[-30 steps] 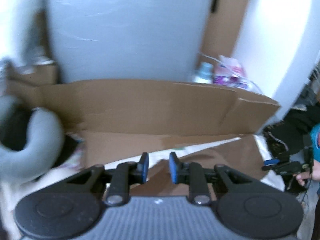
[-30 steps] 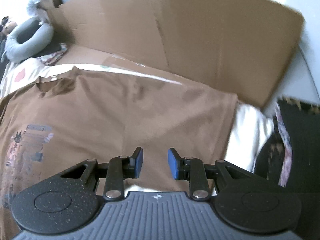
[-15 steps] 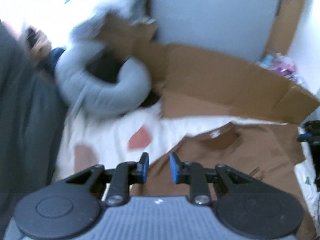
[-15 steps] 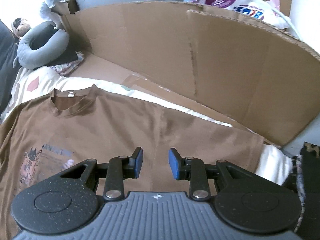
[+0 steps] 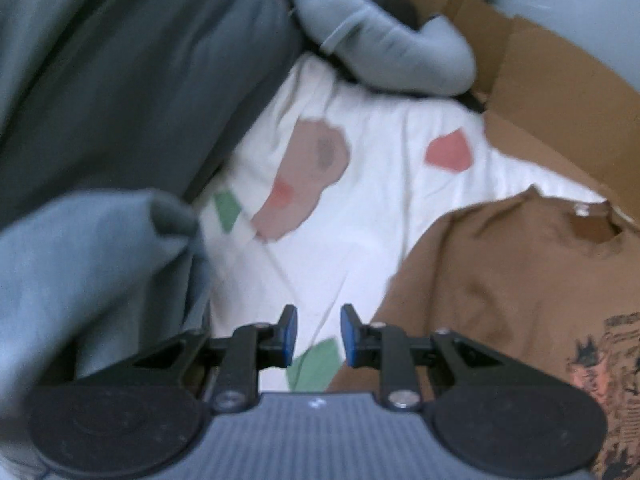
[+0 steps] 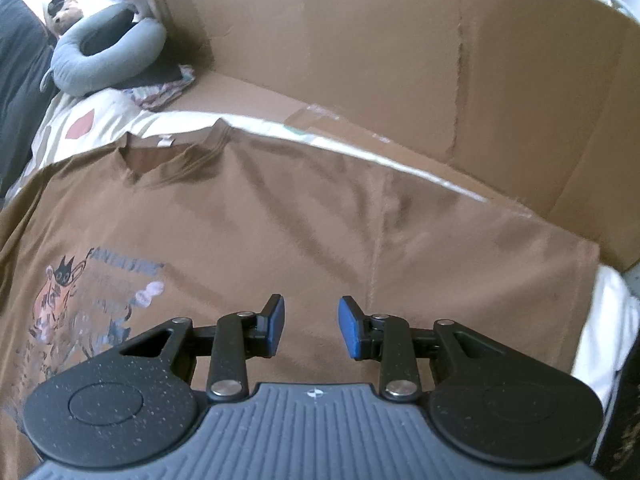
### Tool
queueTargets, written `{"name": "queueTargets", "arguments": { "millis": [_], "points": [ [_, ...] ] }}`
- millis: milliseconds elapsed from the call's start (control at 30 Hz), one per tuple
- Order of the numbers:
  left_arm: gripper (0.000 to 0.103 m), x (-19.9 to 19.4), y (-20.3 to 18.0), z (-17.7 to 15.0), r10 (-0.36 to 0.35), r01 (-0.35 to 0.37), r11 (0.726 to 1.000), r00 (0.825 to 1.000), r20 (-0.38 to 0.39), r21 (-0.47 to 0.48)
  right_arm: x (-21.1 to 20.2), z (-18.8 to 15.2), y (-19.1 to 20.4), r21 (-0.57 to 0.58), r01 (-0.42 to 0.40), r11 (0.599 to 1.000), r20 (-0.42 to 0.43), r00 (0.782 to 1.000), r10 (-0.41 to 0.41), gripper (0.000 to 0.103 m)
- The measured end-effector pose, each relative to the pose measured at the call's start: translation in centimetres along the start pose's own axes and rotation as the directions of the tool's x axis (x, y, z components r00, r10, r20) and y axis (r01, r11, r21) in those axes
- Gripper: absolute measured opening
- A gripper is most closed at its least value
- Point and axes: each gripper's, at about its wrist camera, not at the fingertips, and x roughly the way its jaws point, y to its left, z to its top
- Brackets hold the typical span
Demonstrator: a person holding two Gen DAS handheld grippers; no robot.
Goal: Fold clothes
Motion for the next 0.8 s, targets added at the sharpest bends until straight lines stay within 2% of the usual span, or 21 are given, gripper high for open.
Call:
{"name": "queueTargets", "arguments": {
  "millis": [200, 267, 333, 400, 500, 567, 800],
  "points": [
    [0.026, 2.1, 0.1, -3.2, 0.013, -0.014, 1.0, 0.999, -0.046, -0.018, 0.6, -0.7, 0.7, -0.021, -0.008, 1.0, -0.029, 1.0, 0.007, 0.037],
    [0.032, 2.6, -0.1, -4.2, 0.021, -0.022, 1.0, 0.998, -0.057, -0.017, 0.7, -1.0, 0.8, -0.027, -0.005, 1.0, -0.04, 0.999, 0.004, 0.037],
    [0.032, 3.1, -0.4, -5.0, 0.035, -0.035, 0.999, 0.997, -0.065, -0.013, 0.5, -1.2, 1.0, -0.046, -0.009, 0.999, -0.052, 0.999, 0.007, 0.037],
    [0.034, 3.5, -0.8, -5.6, 0.036, -0.037, 0.999, 0.997, -0.072, -0.017, 0.3, -1.5, 1.0, -0.046, -0.007, 0.999, -0.057, 0.998, 0.004, 0.043],
    [0.042, 3.9, -1.5, -6.3, 0.015, -0.017, 1.0, 0.997, -0.082, -0.015, 0.1, -1.6, 0.8, -0.025, -0.005, 1.0, -0.062, 0.998, 0.003, 0.044],
    [0.046, 4.0, -2.1, -6.6, 0.026, -0.026, 1.0, 0.997, -0.076, 0.01, -0.1, -1.7, 1.0, -0.042, -0.01, 0.999, -0.068, 0.998, 0.008, 0.044],
    [0.045, 4.5, -2.8, -7.3, 0.059, -0.059, 0.998, 0.996, -0.065, -0.007, -0.8, -1.8, 1.0, -0.057, -0.011, 0.998, -0.072, 0.997, 0.007, 0.044]
  ]
}}
